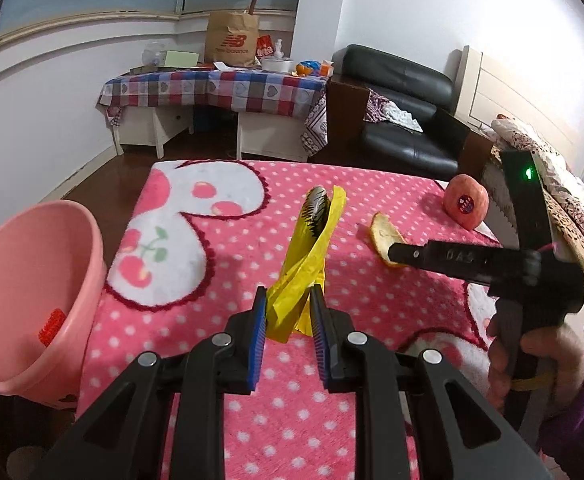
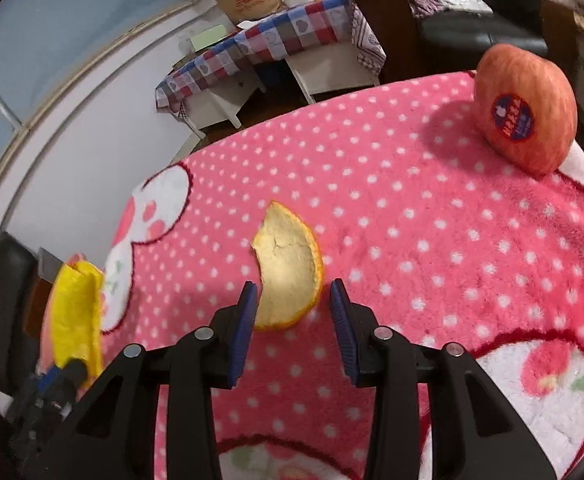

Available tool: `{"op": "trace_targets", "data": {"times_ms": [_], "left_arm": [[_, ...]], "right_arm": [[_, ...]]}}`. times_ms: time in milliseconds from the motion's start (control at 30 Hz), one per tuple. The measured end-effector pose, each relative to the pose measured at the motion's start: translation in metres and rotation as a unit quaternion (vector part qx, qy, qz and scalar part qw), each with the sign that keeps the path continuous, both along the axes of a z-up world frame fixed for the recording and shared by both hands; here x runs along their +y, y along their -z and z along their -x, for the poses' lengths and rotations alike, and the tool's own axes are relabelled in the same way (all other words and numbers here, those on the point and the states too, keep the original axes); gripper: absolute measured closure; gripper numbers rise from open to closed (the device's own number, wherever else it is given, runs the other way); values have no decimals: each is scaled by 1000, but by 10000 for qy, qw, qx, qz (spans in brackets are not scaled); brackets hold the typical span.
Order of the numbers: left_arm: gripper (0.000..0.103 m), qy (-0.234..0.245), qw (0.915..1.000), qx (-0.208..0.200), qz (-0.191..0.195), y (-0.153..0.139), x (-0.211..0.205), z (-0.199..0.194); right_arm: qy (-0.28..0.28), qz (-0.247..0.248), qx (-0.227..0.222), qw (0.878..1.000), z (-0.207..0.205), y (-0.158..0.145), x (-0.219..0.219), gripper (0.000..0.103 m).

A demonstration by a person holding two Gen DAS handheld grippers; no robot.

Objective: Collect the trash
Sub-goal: 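Grasp yellow plastic wrapper with left tool while right tool grasps banana peel, then carry yellow wrapper with left tool while right tool carries banana peel to bucket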

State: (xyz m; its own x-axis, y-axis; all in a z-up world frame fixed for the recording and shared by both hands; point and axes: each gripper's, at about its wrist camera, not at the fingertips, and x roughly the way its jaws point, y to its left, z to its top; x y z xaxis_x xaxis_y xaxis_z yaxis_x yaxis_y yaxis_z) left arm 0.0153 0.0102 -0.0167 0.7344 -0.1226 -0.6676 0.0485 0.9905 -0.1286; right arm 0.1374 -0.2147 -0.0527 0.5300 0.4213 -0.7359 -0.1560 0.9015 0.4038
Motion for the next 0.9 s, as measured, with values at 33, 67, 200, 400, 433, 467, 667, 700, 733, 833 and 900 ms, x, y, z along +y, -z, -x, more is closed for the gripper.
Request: {"op": "trace_targets", "data": {"times_ms": [33, 67, 200, 400, 433, 467, 667, 700, 733, 833, 900], "left_arm": [[83, -12, 10000, 2, 10, 0, 1, 0], [83, -28, 10000, 10, 21, 0, 2, 1], [83, -55, 9999, 59, 61, 2, 2, 2], [83, -63, 10000, 45, 42, 1, 0, 8], [83, -84, 9999, 48, 35, 1, 0, 9], [83, -100, 9999, 54, 28, 1, -1, 9], [83, -261, 9996, 116, -13, 4, -2, 15], [83, -286, 9995, 125, -27, 5, -2, 18], [83, -312, 9994, 139, -43, 6, -3, 20], [83, -378, 9991, 191, -64, 9, -3, 27], [83, -417, 9989, 215, -81, 12, -3, 33]], "right_arm": [[-49, 122, -78, 9999, 3, 0, 3, 65], [-139, 271, -148, 9994, 5, 0, 8, 66], [-307, 479, -278, 9980, 14, -2, 14, 91], [-426, 303, -366, 9980, 32, -13, 9, 96], [-439, 271, -381, 9979, 37, -15, 8, 96], [-455, 215, -390, 9980, 44, -18, 6, 96], [-543, 51, -403, 9977, 80, -27, -2, 96], [-571, 71, -410, 9975, 85, -28, -1, 96], [-612, 90, -413, 9972, 92, -29, -1, 96], [-710, 125, -451, 9964, 107, -32, 0, 96], [-800, 178, -512, 9953, 117, -35, 2, 96]]}}
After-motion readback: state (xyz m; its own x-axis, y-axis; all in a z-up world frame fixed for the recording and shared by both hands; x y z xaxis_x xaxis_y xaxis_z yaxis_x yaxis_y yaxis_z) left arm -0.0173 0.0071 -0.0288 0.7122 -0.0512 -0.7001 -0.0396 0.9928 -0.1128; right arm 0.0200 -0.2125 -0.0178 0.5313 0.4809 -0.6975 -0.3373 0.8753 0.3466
